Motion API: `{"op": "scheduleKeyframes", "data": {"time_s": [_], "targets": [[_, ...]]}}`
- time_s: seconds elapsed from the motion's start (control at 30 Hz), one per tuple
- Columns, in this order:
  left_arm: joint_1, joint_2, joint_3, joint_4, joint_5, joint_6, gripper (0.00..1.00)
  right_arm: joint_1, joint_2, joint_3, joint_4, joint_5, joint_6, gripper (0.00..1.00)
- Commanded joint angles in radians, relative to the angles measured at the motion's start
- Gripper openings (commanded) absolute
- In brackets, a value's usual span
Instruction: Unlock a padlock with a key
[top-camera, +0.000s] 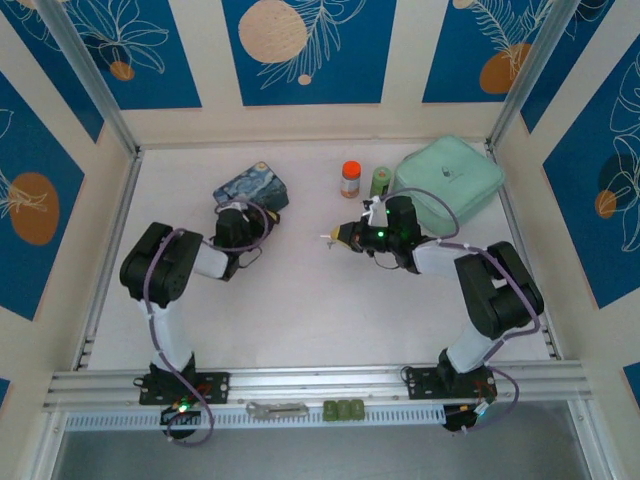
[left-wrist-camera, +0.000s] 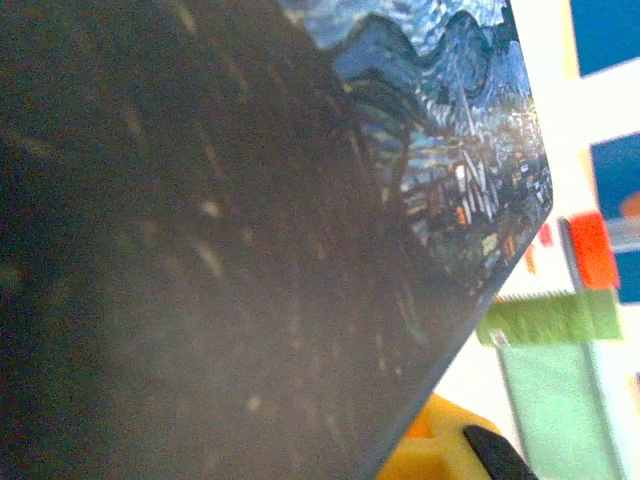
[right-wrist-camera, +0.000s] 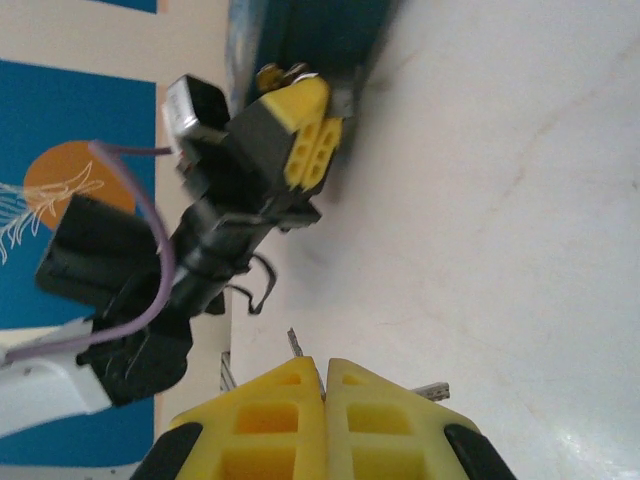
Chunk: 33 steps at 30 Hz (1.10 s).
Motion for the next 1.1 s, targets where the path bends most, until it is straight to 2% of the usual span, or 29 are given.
{"op": "scheduleKeyframes", "data": {"time_s": [0.0, 0.23, 0.37, 0.5, 0.67, 0.9, 1.07], "targets": [[-0.029, -0.060, -0.046, 0.057, 0.131, -0.125, 0.00, 0.010, 0.045, -0.023, 0.117, -0.012, 0.076, 0.00], [-0.065, -0.087, -0.039, 0.118, 0.238, -0.246, 0.00, 0.016, 0.119, 0.000, 0.204, -0.046, 0.144, 0.00], [-0.084, -0.100, -0.016, 0.138, 0.279, -0.281, 0.00, 0.018, 0.145, 0.011, 0.223, -0.049, 0.176, 0.00], [-0.095, -0.104, 0.005, 0.174, 0.314, -0.308, 0.00, 0.025, 0.188, 0.020, 0.321, -0.071, 0.246, 0.00], [-0.108, -0.103, 0.008, 0.180, 0.307, -0.319, 0.00, 0.042, 0.228, 0.028, 0.400, -0.070, 0.295, 0.00], [-0.126, -0.056, 0.022, 0.282, 0.309, -0.388, 0.00, 0.031, 0.271, 0.007, 0.525, -0.061, 0.366, 0.00], [-0.135, -0.040, 0.018, 0.303, 0.310, -0.399, 0.00, 0.016, 0.262, -0.002, 0.540, -0.062, 0.359, 0.00]]}}
